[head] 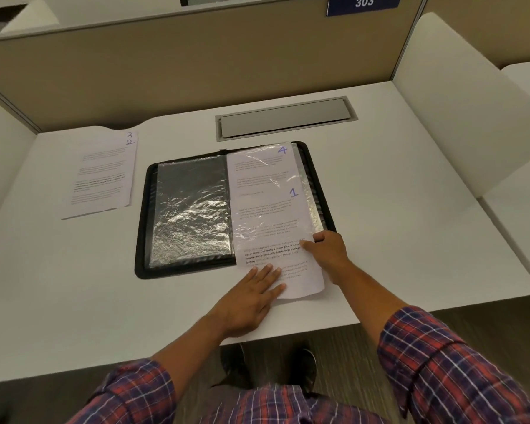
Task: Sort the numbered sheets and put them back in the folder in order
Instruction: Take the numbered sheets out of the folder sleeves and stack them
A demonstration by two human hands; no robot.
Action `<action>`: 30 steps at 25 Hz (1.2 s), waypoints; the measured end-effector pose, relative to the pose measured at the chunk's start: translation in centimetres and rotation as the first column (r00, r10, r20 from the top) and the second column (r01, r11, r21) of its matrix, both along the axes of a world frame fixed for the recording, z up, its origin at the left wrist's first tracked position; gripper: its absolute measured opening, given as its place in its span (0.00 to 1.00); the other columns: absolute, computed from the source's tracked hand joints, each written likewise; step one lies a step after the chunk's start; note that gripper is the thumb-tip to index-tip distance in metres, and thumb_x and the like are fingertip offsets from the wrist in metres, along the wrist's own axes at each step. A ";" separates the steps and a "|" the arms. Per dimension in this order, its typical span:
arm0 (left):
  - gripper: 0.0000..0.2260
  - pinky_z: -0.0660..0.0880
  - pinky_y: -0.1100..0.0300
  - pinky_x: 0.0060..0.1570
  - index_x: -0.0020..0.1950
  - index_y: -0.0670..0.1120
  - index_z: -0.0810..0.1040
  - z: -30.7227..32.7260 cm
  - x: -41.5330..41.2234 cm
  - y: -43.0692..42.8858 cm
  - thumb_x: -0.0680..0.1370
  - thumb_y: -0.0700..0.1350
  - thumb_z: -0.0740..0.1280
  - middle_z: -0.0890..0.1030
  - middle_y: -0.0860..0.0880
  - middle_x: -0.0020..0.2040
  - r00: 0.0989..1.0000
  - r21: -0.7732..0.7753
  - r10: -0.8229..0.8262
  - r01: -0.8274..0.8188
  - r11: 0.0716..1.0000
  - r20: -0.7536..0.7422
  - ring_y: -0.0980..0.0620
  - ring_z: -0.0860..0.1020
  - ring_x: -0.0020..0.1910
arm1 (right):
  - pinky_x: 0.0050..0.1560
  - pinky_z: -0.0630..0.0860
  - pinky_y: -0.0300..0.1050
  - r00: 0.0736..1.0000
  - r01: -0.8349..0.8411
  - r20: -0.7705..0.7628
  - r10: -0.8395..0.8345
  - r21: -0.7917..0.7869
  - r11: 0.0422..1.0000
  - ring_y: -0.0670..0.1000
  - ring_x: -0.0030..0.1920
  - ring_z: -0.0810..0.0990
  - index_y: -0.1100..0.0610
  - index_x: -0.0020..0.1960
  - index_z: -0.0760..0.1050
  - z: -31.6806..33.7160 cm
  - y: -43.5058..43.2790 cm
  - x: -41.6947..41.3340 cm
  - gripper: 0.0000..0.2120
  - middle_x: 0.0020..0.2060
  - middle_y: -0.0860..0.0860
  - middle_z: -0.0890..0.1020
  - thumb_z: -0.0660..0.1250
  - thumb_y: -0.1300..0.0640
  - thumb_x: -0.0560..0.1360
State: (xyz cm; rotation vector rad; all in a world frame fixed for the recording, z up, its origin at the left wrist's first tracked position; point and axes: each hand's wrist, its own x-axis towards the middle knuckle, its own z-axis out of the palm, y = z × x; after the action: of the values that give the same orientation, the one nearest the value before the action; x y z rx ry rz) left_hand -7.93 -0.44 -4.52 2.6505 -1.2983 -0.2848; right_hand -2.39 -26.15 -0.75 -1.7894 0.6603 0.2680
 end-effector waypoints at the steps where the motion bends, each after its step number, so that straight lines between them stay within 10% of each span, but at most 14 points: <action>1: 0.24 0.47 0.45 0.82 0.82 0.50 0.64 -0.1 -0.4 0.2 0.87 0.55 0.52 0.55 0.45 0.84 0.999 -0.052 -0.016 0.018 0.998 0.030 0.46 0.49 0.84 | 0.54 0.85 0.59 1.000 -0.006 0.001 0.006 0.014 1.000 0.55 0.47 0.87 0.57 0.46 0.82 -0.1 -0.2 0.0 0.06 0.45 0.52 0.87 0.78 0.57 0.75; 5: 0.24 0.62 0.51 0.79 0.74 0.46 0.76 1.0 -1.3 0.0 0.85 0.60 0.61 0.73 0.47 0.77 0.939 -0.387 0.343 -0.324 0.864 -0.020 0.49 0.66 0.79 | 0.55 0.85 0.59 0.998 -0.067 -0.004 0.068 0.049 0.997 0.55 0.48 0.87 0.57 0.50 0.84 -0.1 -0.8 -0.2 0.04 0.48 0.53 0.87 0.76 0.59 0.76; 9: 0.14 0.77 0.51 0.62 0.66 0.45 0.78 3.7 0.7 -1.7 0.82 0.47 0.69 0.79 0.48 0.62 0.364 -0.379 0.777 -0.909 0.176 -0.513 0.50 0.77 0.61 | 0.56 0.84 0.61 0.992 -0.073 -0.075 0.097 0.267 0.961 0.58 0.51 0.87 0.58 0.56 0.83 0.5 -1.3 -1.3 0.08 0.52 0.55 0.88 0.73 0.64 0.77; 13: 0.15 0.76 0.57 0.42 0.62 0.46 0.75 4.9 2.7 -2.4 0.78 0.46 0.74 0.80 0.47 0.55 -0.077 -0.079 0.566 -0.966 -0.246 -0.821 0.50 0.81 0.51 | 0.56 0.84 0.60 0.979 -0.056 -0.153 0.132 0.424 0.904 0.60 0.53 0.87 0.59 0.59 0.82 1.0 -1.7 -2.4 0.13 0.53 0.56 0.88 0.69 0.68 0.77; 17: 0.24 0.85 0.49 0.42 0.62 0.41 0.77 4.0 2.9 -1.9 0.72 0.48 0.79 0.86 0.44 0.53 -0.159 0.070 0.376 -0.969 -0.239 -0.913 0.45 0.87 0.48 | 0.59 0.83 0.61 0.957 -0.102 -0.200 0.209 0.443 0.891 0.62 0.55 0.86 0.61 0.61 0.81 1.0 -2.2 -2.8 0.16 0.53 0.58 0.88 0.67 0.69 0.75; 30: 0.06 0.81 0.50 0.43 0.55 0.38 0.80 6.2 -1.2 -0.3 0.80 0.40 0.70 0.87 0.41 0.50 -0.133 0.120 0.241 -0.991 -0.066 -0.961 0.43 0.85 0.45 | 0.62 0.81 0.64 0.957 -0.171 -0.118 0.264 0.503 0.847 0.65 0.58 0.85 0.62 0.63 0.81 1.6 -2.2 -2.9 0.19 0.56 0.60 0.87 0.63 0.69 0.74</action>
State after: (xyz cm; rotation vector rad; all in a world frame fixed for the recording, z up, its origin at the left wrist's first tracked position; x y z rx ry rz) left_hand -9.13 -0.70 1.63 1.4398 0.7046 -0.4920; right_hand -5.26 -28.38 0.88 -1.3523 0.4588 0.7014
